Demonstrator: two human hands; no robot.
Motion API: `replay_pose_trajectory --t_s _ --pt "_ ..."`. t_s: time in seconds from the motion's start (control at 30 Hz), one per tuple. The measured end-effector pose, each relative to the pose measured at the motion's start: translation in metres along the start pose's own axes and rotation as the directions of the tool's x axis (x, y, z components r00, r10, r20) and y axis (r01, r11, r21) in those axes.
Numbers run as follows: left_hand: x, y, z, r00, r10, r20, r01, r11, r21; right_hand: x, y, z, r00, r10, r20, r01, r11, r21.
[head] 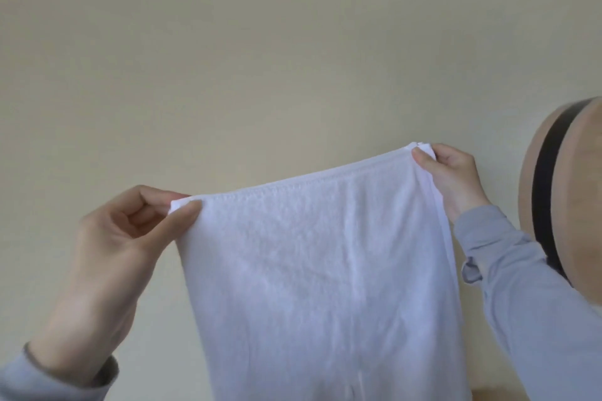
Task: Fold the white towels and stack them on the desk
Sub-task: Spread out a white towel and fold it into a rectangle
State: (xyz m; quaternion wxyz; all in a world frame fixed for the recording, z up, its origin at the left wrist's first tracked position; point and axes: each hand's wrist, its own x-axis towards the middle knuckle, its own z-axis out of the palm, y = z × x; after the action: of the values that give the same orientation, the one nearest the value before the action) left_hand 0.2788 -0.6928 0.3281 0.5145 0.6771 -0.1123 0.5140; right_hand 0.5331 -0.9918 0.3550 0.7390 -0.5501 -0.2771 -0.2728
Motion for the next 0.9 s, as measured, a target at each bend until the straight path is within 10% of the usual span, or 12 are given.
replay_pose_trajectory --t_s 0.33,0.57,0.9 --pt "-0.116 -0.039 -0.023 0.935 -0.353 -0.048 0.355 0.932 0.07 -0.003 0.05 0.064 0.938 0.007 0.348 0.076 0.971 -0.225" --pt "-0.292 -0.12 -0.107 0.589 -0.713 -0.38 0.798 0.587 0.135 -0.178 0.202 0.155 0.677 0.319 0.664 -0.079 0.927 -0.365" --pt "-0.471 -0.167 -0.249 0.124 -0.621 -0.774 0.96 0.271 -0.064 -0.461 0.32 0.314 0.375 0.546 0.749 -0.255 0.838 -0.483"
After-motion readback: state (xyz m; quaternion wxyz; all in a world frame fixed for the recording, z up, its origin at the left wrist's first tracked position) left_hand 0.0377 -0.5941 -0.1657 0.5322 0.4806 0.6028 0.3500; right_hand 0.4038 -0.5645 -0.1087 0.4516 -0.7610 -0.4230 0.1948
